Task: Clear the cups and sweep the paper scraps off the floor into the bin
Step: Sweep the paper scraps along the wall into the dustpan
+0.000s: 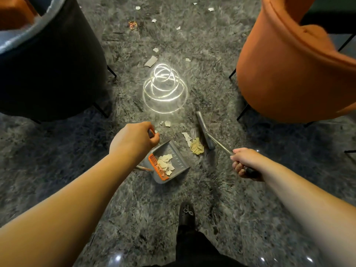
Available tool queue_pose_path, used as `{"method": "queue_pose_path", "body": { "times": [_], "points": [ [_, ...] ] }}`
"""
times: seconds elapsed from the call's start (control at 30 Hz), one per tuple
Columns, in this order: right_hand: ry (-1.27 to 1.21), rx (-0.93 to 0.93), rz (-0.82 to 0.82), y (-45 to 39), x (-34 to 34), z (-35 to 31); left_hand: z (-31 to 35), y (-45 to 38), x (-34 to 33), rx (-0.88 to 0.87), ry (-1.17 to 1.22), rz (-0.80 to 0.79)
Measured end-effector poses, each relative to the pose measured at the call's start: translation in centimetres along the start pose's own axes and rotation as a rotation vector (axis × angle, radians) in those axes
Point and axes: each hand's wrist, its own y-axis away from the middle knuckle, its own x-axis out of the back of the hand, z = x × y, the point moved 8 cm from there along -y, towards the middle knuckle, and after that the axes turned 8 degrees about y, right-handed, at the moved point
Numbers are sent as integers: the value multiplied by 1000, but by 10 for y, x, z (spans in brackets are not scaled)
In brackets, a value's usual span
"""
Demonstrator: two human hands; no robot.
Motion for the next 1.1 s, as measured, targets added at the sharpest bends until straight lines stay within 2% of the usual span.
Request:
{"method": "queue_pose_path", "body": {
  "times": [0.2, 0.4, 0.77, 1.1],
  "points": [
    [198, -6, -32, -35, -4, -21, 6, -38, 4, 15, -49, -16],
    [566, 64, -135, -36, -37, -29, 5, -48, 7, 7, -61, -7],
    [272, -76, -307, 6, -85, -26, -14, -67, 26, 11, 8, -24],
    [160, 19, -197, 28, -119, -73, -81, -78, 73, 42, 122, 16]
  ]
}}
